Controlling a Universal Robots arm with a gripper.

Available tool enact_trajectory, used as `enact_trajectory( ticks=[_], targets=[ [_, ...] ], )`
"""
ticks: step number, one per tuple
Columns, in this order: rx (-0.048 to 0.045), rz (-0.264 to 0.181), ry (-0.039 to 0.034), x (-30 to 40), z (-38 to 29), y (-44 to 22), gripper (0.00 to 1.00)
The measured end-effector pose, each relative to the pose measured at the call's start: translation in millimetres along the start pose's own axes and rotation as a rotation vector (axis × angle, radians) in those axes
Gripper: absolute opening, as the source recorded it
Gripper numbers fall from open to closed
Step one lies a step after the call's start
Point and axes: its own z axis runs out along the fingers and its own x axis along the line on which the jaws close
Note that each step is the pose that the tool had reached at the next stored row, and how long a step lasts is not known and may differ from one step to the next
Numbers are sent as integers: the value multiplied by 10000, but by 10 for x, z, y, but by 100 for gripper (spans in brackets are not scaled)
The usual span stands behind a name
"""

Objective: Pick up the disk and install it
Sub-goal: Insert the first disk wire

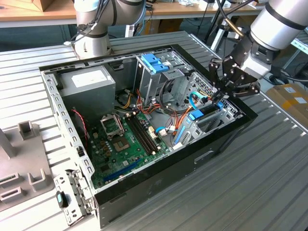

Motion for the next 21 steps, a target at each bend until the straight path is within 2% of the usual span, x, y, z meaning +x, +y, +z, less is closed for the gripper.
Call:
enact_trajectory(
  ticks=[8, 9, 13, 14, 18, 21],
  targets=[
    [178, 1579, 43, 3, 23, 1, 17],
    [225, 1986, 53, 3, 28, 1, 17],
    [329, 2901, 76, 4, 33, 1, 17],
    [344, 3031, 78, 0, 34, 7, 17],
    [348, 3039, 81, -58, 37, 106, 17],
    [348, 3042, 82, -59, 37, 106, 17]
  ],
)
